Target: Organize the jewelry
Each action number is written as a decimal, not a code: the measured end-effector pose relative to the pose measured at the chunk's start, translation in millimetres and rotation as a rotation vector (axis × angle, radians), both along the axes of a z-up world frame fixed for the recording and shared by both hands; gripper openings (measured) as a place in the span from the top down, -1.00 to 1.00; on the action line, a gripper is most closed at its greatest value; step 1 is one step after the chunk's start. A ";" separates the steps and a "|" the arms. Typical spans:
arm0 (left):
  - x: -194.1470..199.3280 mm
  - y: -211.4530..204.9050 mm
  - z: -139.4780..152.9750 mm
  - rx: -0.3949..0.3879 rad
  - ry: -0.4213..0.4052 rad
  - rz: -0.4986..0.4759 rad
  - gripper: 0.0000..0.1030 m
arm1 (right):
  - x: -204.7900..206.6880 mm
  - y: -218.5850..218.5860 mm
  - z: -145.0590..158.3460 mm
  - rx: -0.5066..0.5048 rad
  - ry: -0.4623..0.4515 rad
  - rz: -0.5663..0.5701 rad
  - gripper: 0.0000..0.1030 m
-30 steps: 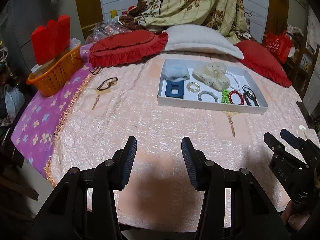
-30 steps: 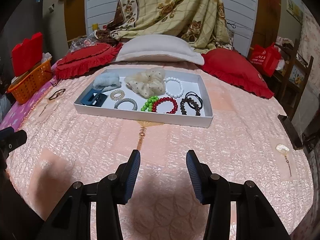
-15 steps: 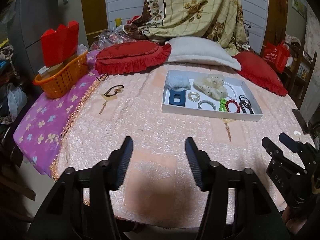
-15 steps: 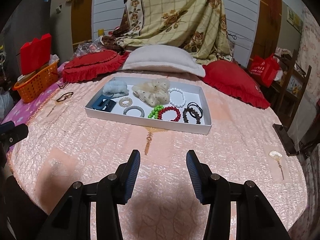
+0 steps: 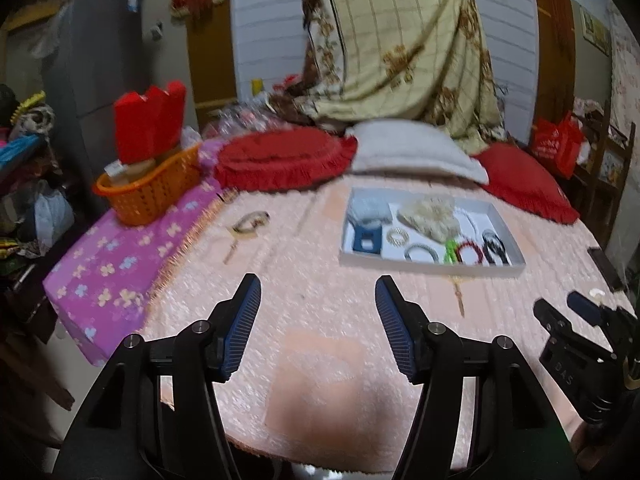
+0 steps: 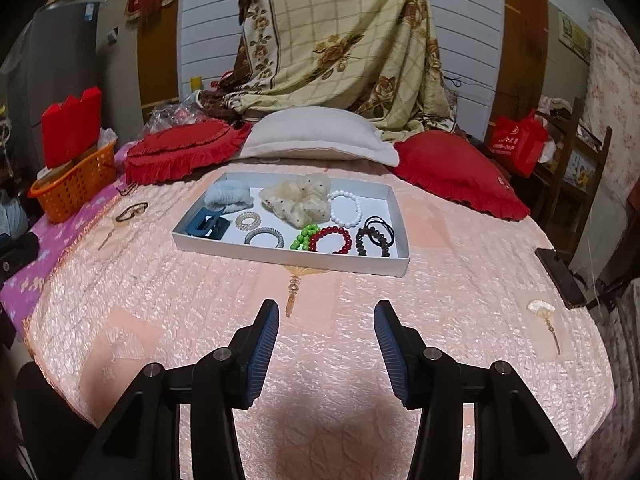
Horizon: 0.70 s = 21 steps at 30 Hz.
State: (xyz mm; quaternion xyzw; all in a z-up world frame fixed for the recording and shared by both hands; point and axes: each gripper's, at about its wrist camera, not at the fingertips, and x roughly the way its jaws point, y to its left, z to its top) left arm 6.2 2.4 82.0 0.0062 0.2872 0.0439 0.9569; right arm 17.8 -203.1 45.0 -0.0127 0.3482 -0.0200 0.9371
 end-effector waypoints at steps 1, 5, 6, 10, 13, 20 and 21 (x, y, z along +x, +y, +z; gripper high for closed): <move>-3.2 1.4 2.7 0.004 -0.029 0.013 -0.41 | -0.6 -1.4 0.9 0.003 -0.005 -0.005 0.06; -22.0 8.2 18.9 0.015 -0.207 0.079 -0.65 | -1.5 -8.4 4.2 0.020 -0.022 -0.022 0.05; -27.0 10.4 22.6 0.015 -0.251 0.086 -0.70 | -1.4 -10.4 4.4 0.024 -0.025 -0.027 0.05; -39.3 19.2 32.1 0.009 -0.358 0.121 -0.94 | 1.3 -17.2 2.1 0.045 -0.019 -0.040 0.05; -37.7 23.2 35.5 -0.018 -0.345 0.112 -0.94 | 3.7 -20.4 -2.5 0.055 -0.008 -0.047 0.05; -21.5 9.2 26.1 0.047 -0.245 0.080 -0.94 | 5.2 -23.8 -8.3 0.058 0.000 -0.039 0.04; -18.9 6.1 22.6 0.056 -0.233 0.079 -0.94 | 6.6 -23.9 -11.1 0.055 0.005 -0.037 0.03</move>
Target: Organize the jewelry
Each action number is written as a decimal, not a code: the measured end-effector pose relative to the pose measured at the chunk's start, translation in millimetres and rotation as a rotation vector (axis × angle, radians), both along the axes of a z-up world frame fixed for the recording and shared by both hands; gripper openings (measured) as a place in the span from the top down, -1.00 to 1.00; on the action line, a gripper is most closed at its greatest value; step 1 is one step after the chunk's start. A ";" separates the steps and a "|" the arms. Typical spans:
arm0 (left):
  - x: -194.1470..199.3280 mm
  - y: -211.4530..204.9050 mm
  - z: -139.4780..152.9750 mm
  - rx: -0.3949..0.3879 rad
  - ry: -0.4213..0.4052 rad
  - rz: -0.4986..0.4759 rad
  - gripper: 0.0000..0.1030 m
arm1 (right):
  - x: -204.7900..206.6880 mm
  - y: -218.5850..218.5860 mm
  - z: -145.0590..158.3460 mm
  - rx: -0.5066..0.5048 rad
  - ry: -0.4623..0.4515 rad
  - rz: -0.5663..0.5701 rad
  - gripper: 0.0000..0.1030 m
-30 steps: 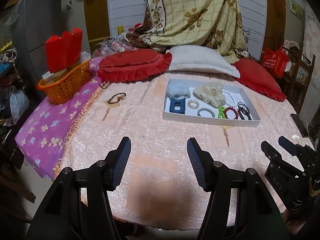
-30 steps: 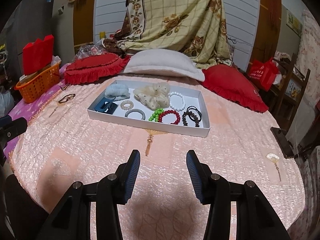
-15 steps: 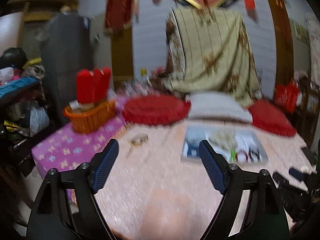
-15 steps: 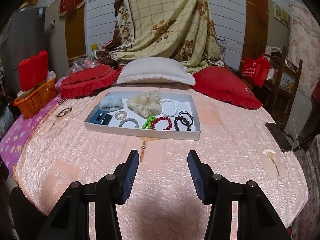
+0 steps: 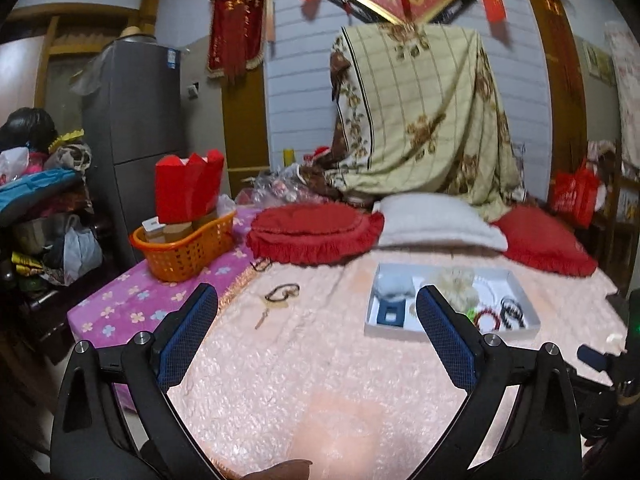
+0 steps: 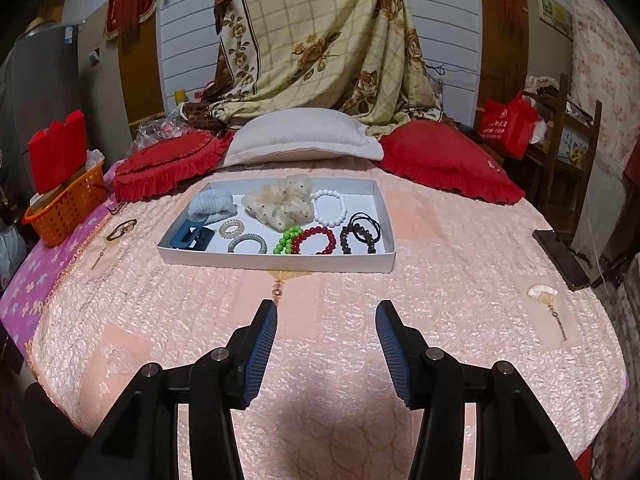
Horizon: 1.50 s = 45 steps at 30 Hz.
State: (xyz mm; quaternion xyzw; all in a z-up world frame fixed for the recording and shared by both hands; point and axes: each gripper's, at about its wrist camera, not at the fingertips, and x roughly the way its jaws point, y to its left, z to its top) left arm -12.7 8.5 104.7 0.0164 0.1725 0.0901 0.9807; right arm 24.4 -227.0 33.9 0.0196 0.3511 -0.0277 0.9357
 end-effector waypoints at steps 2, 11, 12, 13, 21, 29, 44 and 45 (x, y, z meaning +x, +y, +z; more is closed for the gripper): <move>5.1 -5.1 -4.7 0.003 0.021 -0.003 -0.94 | 5.8 0.4 -7.7 0.000 0.026 0.003 0.03; 30.8 -16.3 -30.8 -0.036 0.189 -0.042 -0.94 | 16.6 2.5 -30.0 0.022 0.109 0.018 0.03; 33.9 -18.2 -34.4 -0.035 0.209 -0.042 -0.94 | 17.8 3.2 -33.1 0.023 0.121 0.022 0.03; 37.0 -19.2 -37.3 -0.038 0.226 -0.046 -0.94 | 18.9 3.8 -35.2 0.025 0.129 0.026 0.03; 47.2 -20.5 -54.0 -0.053 0.282 -0.058 -0.94 | 23.5 8.0 -39.5 0.013 0.145 0.036 0.03; 55.4 -18.8 -67.0 -0.060 0.333 -0.061 -0.94 | 26.8 14.7 -46.2 0.001 0.167 0.050 0.03; 66.8 -21.3 -89.2 -0.076 0.431 -0.069 -0.94 | 30.1 15.7 -50.8 -0.009 0.175 0.052 0.03; 67.0 -21.8 -90.2 -0.076 0.436 -0.070 -0.94 | 30.2 15.6 -51.1 -0.009 0.177 0.052 0.03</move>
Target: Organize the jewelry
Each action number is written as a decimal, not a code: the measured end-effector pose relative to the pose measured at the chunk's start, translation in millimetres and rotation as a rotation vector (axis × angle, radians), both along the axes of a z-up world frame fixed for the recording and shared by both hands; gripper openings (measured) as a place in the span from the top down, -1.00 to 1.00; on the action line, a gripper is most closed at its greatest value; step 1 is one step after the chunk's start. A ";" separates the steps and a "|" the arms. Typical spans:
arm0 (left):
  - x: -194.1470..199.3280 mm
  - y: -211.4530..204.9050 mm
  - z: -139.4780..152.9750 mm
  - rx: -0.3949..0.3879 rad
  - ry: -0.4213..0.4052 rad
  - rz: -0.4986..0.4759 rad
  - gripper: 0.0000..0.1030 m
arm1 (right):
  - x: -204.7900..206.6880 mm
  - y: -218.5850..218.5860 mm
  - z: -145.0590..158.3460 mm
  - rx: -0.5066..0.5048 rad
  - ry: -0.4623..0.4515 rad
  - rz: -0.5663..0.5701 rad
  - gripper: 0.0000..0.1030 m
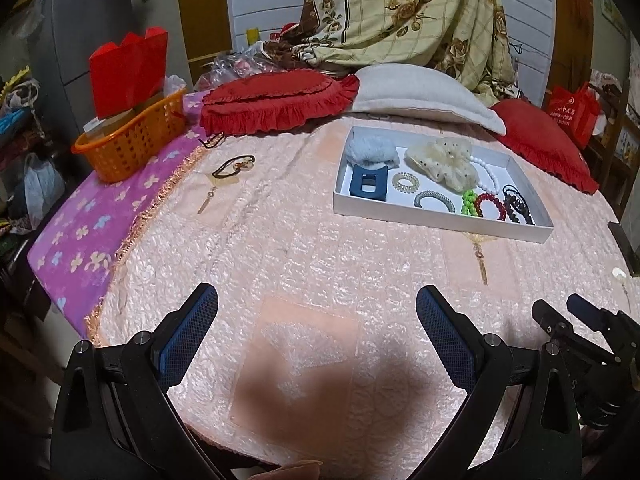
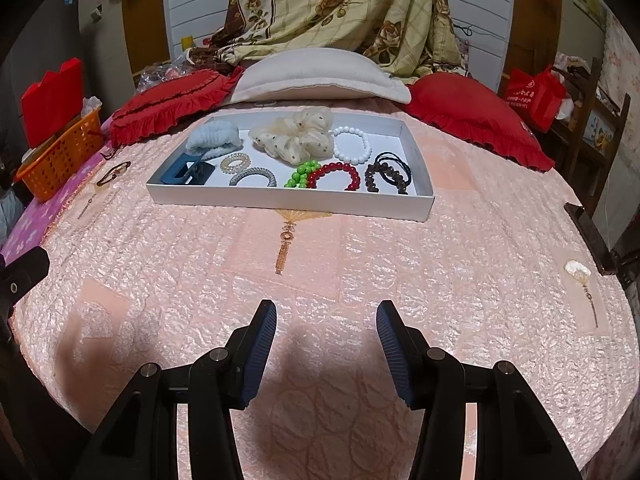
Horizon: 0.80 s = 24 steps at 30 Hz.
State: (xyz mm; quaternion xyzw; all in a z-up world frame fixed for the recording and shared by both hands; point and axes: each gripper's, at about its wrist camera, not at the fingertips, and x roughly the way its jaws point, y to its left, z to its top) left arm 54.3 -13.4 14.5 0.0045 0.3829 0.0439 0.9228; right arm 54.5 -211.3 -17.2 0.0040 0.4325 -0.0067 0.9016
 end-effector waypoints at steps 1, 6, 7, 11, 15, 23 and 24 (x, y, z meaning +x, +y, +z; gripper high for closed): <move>0.3 -0.3 -0.8 0.000 0.003 -0.004 -0.94 | 0.3 0.1 -0.6 -0.001 0.003 0.001 0.03; 1.5 -1.1 -5.4 0.004 0.022 -0.008 -0.94 | 0.2 2.3 -0.9 -0.006 0.006 0.005 0.03; 2.2 -1.1 -6.7 0.003 0.029 -0.009 -0.94 | 0.1 2.9 -0.8 -0.008 0.005 0.006 0.03; 6.5 -1.8 -17.1 -0.003 0.095 -0.015 -0.94 | 0.8 4.5 -1.5 -0.012 0.007 0.007 0.03; 8.5 -2.3 -24.8 -0.014 0.133 -0.020 -0.94 | 1.8 3.4 -4.2 -0.007 0.018 0.002 0.03; 8.6 -1.9 -24.0 -0.012 0.114 -0.007 -0.94 | 1.9 3.5 -5.6 -0.008 0.016 0.001 0.03; 8.4 -1.6 -23.3 -0.008 0.109 -0.004 -0.94 | 1.8 3.4 -6.0 -0.009 0.017 0.001 0.03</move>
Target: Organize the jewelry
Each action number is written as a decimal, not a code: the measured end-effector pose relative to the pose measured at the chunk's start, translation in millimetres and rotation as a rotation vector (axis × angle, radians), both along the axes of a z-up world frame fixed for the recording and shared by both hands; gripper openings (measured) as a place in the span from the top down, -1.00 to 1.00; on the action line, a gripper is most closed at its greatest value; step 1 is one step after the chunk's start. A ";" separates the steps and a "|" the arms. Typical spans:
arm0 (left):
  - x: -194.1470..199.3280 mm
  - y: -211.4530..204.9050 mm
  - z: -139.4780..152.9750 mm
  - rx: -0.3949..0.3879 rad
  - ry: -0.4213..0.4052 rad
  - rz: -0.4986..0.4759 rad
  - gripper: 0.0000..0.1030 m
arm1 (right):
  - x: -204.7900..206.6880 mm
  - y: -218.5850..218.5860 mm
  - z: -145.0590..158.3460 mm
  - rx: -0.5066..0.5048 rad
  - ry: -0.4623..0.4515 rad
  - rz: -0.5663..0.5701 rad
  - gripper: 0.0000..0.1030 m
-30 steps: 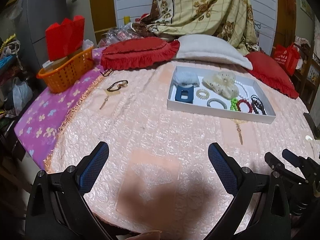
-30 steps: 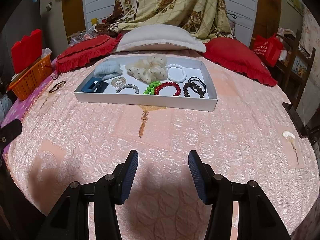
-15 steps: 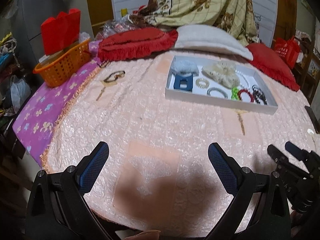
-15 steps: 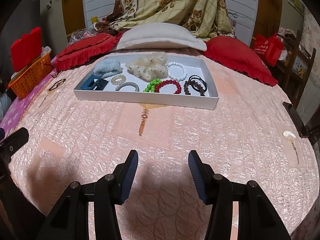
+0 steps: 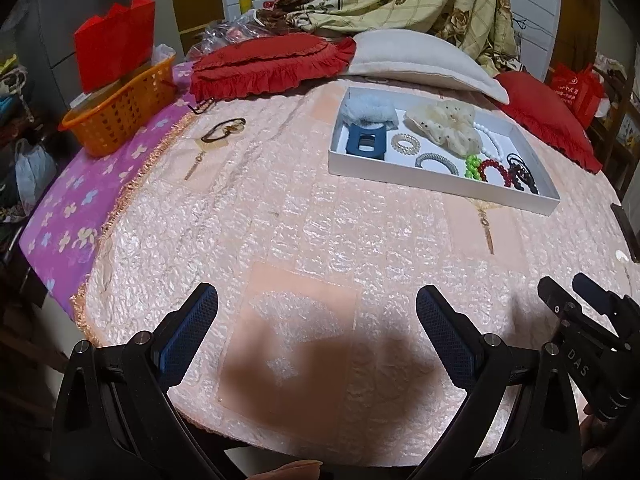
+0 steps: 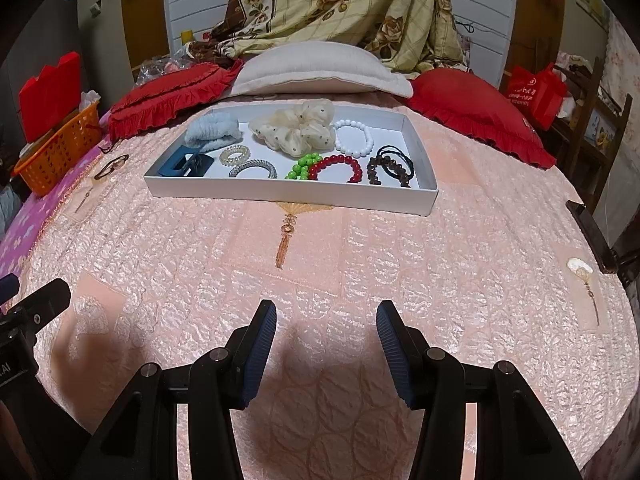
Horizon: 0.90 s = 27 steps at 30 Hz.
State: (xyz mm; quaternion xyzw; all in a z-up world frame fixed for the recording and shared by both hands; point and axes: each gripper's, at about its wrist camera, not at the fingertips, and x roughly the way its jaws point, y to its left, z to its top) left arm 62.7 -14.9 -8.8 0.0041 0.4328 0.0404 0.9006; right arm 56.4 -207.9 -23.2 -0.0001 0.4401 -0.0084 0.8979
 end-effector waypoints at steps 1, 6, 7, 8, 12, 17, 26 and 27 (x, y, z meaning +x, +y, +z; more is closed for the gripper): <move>-0.9 0.3 0.8 0.005 -0.006 0.004 -0.94 | 0.0 0.0 0.5 0.000 0.001 0.000 0.03; -3.8 0.4 5.2 0.009 -0.039 0.005 -0.94 | 0.0 -0.8 1.0 0.003 0.002 -0.003 0.03; -3.8 0.3 6.3 0.011 -0.043 0.004 -0.94 | 0.0 -0.5 1.0 0.003 0.000 -0.002 0.03; -4.2 -0.4 6.8 0.014 -0.046 0.002 -0.94 | 0.2 -0.4 1.0 0.002 0.000 -0.001 0.03; -1.9 -2.7 5.9 0.026 -0.025 -0.003 -0.94 | -0.1 -0.2 1.4 0.002 -0.003 0.002 0.03; -1.5 -4.3 2.9 0.031 -0.009 -0.003 -0.94 | -0.8 -3.1 1.9 0.007 -0.007 -0.009 0.03; -1.8 -10.8 -4.7 0.045 0.023 -0.023 -0.94 | -0.7 -3.1 -0.4 0.006 -0.002 -0.003 0.03; -1.7 -11.3 -5.4 0.041 0.028 -0.028 -0.94 | -1.1 -2.2 -0.5 0.003 -0.002 -0.001 0.03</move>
